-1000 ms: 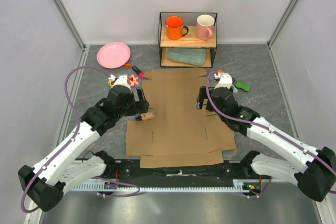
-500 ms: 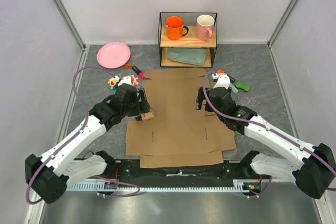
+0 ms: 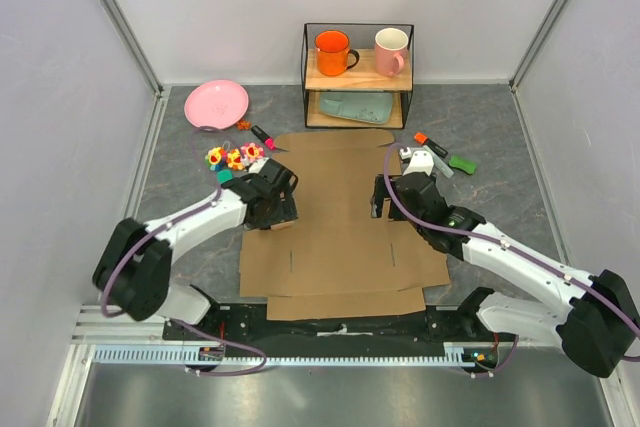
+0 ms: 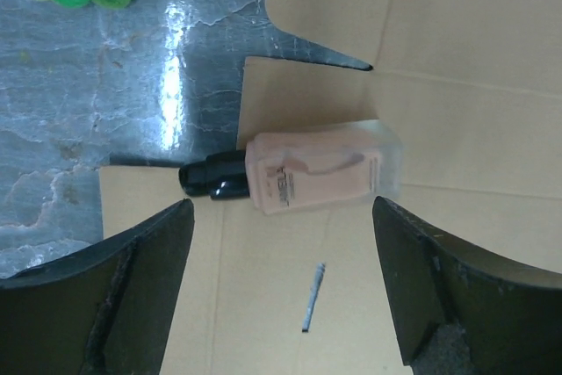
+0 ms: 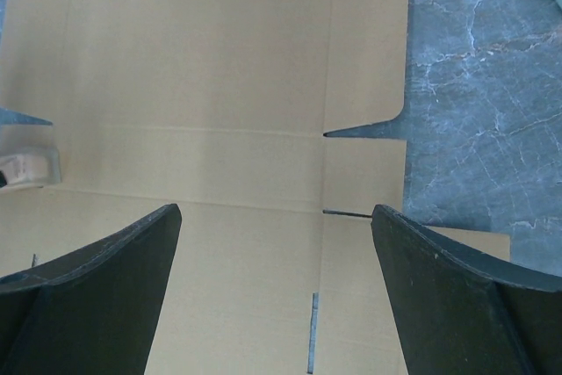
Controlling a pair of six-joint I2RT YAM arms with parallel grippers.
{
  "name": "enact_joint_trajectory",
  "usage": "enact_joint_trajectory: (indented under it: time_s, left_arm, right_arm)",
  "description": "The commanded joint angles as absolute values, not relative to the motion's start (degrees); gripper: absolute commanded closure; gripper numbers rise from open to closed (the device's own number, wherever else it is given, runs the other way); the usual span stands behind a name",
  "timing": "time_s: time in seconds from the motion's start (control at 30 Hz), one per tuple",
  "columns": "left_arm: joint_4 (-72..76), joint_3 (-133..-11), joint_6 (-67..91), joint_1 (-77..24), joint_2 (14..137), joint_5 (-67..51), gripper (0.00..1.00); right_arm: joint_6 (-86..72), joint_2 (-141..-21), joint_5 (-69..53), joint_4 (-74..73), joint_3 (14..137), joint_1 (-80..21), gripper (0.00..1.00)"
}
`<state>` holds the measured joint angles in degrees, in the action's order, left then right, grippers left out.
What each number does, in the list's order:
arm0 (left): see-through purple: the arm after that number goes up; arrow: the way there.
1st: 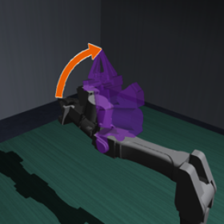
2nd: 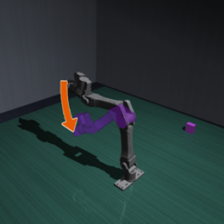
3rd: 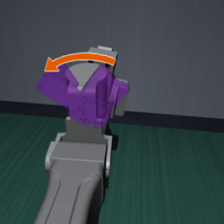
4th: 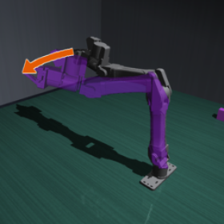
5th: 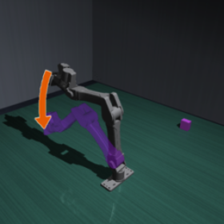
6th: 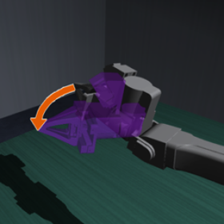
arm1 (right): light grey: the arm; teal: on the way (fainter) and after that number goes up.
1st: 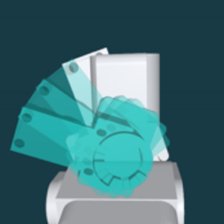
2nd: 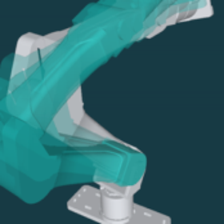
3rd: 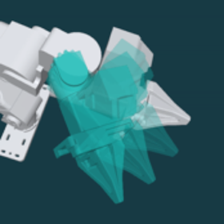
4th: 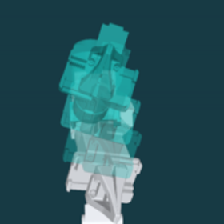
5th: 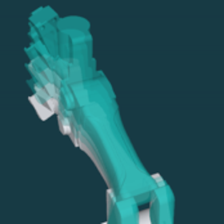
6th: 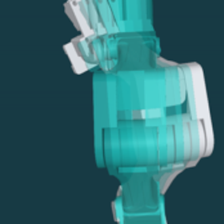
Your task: Fold the paper box
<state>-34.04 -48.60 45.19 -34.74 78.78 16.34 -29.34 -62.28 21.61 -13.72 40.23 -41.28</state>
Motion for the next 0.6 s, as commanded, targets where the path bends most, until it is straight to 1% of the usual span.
enact_joint_trajectory:
  time_s: [0.0,0.07,0.17,0.43,0.53,0.57]
  left_arm:
    - [-32.87,-53.08,40.87,-34.89,86.02,17.31,0.09]
    - [-31.83,-53.88,40.87,-34.89,87.01,18.02,0.07]
    - [-30.85,-54.67,40.69,-34.89,88.59,18.02,0.07]
    - [-31.02,-56.86,38.15,-34.89,95.26,17.93,0.15]
    - [-30.94,-57.04,37.44,-34.89,96.5,16.7,0.23]
    - [-31.02,-57.04,37.35,-34.89,96.68,16.35,0.32]
  right_arm:
    - [-29.62,-62.4,20.66,-10.72,38.94,-41.22,0.02]
    - [-29.62,-62.49,20.57,-10.46,38.5,-41.22,0.02]
    - [-29.36,-62.67,20.57,-10.28,38.06,-41.22,0.02]
    - [-28.92,-63.37,21.36,-10.02,37.79,-41.22,0.02]
    - [-28.83,-63.72,21.36,-10.02,37.71,-41.22,0.02]
    - [-28.83,-63.81,21.36,-10.02,37.62,-41.22,0.02]
